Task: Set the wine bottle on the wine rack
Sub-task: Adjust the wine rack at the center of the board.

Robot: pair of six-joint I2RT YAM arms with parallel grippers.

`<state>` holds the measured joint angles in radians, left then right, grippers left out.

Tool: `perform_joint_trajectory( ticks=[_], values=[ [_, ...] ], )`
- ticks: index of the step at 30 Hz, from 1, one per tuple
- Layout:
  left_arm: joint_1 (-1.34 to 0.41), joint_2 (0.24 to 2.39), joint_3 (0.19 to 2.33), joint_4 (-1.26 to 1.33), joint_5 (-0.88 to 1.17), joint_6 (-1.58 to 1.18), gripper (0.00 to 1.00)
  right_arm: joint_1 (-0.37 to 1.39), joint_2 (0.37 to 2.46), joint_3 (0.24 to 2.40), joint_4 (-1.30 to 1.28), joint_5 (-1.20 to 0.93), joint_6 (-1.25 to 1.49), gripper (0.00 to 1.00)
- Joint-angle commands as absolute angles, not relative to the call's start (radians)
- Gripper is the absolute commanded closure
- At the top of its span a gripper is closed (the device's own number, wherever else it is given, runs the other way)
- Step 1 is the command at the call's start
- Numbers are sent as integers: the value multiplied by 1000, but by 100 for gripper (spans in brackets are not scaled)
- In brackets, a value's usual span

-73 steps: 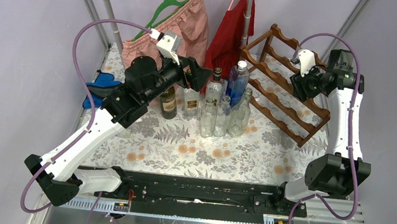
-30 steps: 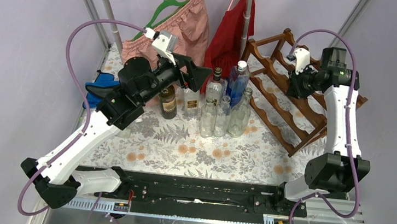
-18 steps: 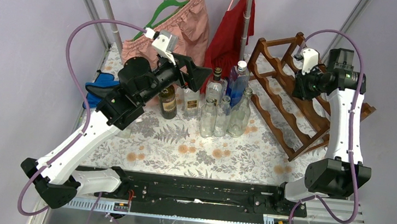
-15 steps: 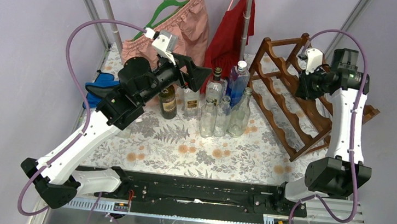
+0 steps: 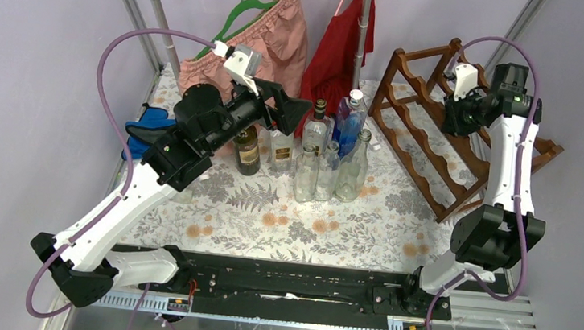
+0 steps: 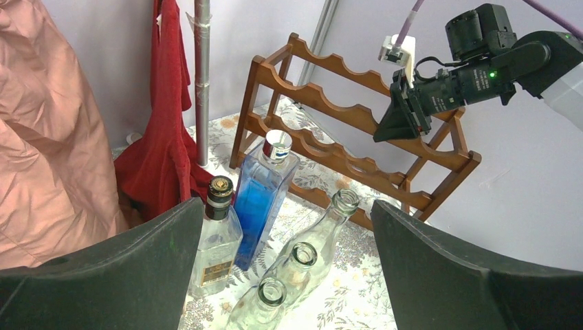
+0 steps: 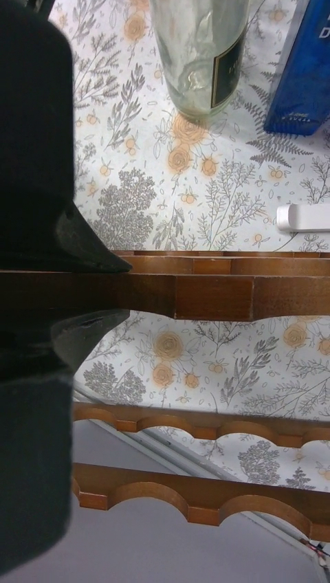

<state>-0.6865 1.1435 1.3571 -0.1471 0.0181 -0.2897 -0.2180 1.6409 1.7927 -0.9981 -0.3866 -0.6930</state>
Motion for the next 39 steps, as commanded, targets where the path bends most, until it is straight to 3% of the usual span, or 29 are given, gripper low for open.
perform_joint_trajectory(
  ticks=[1, 17, 24, 39],
  values=[
    [-692, 1156, 1368, -81, 7, -276, 1, -212, 1600, 1812, -834, -453, -816, 100],
    [-692, 1169, 1376, -86, 7, -272, 1, -57, 1629, 1713, -1059, -590, -1080, 100],
    [-692, 1153, 1362, -90, 3, -272, 1, 37, 1653, 1734, -1040, -597, -1046, 100],
    [-692, 1140, 1353, -97, -23, -265, 1, 46, 1766, 1872, -1030, -556, -1040, 99]
  ],
)
